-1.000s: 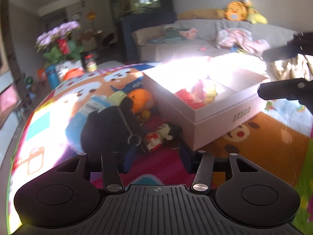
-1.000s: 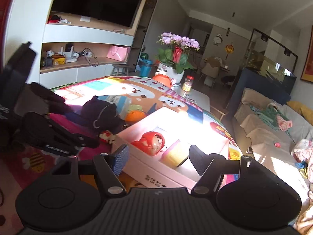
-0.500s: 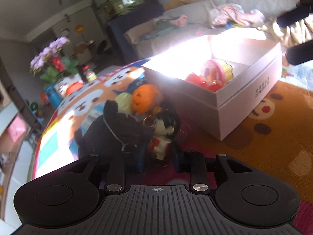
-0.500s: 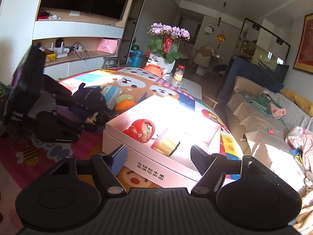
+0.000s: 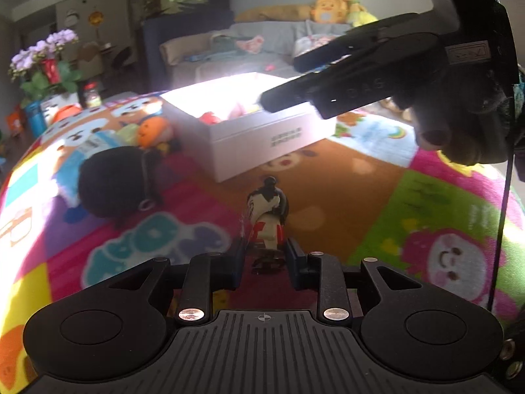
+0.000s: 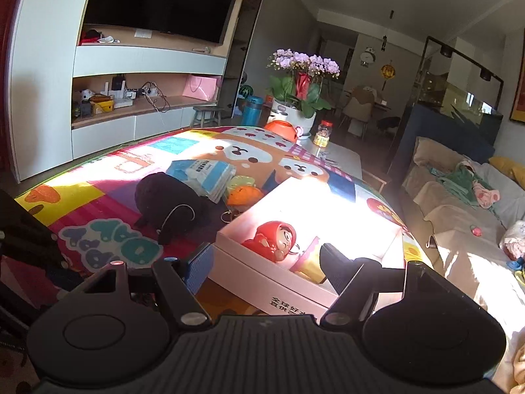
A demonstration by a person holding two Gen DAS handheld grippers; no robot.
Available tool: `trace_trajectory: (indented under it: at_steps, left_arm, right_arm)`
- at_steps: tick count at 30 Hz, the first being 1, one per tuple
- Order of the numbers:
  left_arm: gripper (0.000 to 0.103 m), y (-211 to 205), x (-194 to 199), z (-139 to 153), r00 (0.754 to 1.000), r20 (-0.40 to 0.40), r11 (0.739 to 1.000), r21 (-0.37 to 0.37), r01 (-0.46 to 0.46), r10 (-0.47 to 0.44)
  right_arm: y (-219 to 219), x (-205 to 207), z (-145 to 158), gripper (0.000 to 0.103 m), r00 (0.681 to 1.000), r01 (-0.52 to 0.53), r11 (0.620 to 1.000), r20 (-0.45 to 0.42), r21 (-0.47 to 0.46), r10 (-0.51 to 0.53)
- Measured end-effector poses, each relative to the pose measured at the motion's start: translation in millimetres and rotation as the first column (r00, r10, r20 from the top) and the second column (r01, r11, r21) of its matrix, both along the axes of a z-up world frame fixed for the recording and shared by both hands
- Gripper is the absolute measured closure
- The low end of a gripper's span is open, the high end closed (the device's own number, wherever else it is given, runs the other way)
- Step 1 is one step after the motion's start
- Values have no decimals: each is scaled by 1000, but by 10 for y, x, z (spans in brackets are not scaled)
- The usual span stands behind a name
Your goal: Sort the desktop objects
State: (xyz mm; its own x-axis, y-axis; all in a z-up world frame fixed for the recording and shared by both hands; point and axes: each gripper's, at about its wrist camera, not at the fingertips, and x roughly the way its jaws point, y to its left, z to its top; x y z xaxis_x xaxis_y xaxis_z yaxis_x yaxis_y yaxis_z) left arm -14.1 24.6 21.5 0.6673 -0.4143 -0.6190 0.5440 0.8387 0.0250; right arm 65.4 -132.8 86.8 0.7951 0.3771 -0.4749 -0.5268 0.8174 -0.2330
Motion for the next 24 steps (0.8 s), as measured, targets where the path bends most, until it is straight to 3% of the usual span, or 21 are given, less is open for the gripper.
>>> trace_trajectory:
  at_steps: [5, 7, 9, 11, 14, 19, 24]
  left_arm:
    - [70, -55, 33, 23, 1000, 8, 998, -67, -2, 3]
    - [53, -42, 67, 42, 999, 19, 996, -85, -38, 40]
    - [23, -13, 108, 61, 993, 46, 991, -85, -106, 110]
    - [17, 52, 167, 76, 984, 55, 982, -94, -166, 172]
    - [7, 197, 244, 90, 970, 44, 961, -149, -231, 240]
    - [6, 462, 369, 57, 938, 14, 911, -245, -332, 346]
    - [4, 611, 356, 8, 934, -13, 892, -291, -345, 357]
  right_arm:
    - [38, -11, 56, 31, 999, -19, 1000, -26, 6, 19]
    - [108, 79, 121, 31, 998, -24, 1000, -50, 15, 24]
    - [258, 212, 193, 41, 998, -48, 999, -53, -19, 47]
    - [460, 374, 232, 47, 995, -83, 994, -55, -75, 79]
    - [899, 722, 167, 47, 991, -129, 972, -69, -196, 117]
    - [1482, 1425, -69, 47, 979, -133, 948, -188, -289, 80]
    - [1756, 1885, -342, 48, 973, -116, 909, -229, -401, 23]
